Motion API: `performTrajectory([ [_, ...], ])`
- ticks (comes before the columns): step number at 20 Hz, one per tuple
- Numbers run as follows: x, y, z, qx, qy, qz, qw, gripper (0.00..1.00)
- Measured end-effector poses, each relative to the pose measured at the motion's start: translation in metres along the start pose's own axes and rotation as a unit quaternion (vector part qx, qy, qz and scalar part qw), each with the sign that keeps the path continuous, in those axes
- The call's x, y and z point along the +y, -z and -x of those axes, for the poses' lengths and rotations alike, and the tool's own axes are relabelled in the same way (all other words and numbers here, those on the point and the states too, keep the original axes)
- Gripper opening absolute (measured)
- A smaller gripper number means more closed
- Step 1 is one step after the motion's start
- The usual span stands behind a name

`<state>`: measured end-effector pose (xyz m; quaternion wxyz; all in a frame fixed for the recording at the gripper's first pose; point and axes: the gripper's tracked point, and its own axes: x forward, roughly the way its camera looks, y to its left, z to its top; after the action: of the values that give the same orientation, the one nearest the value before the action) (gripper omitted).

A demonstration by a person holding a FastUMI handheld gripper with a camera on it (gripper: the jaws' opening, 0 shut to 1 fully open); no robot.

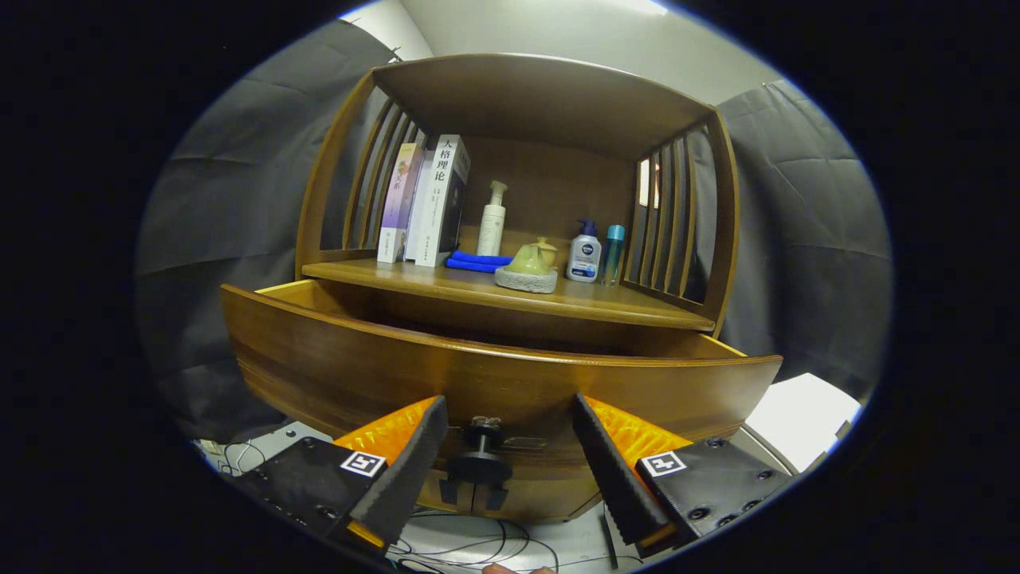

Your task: Pull open the drawer, take out the items inside it, and place them on the countertop above the cabinet.

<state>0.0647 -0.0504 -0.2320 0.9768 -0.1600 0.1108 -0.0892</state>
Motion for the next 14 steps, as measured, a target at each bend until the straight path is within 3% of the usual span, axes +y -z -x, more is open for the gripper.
performTrajectory([
  [14, 0.025, -0.006, -0.083, 0.045, 0.003, -0.052, 0.998, 0.98],
])
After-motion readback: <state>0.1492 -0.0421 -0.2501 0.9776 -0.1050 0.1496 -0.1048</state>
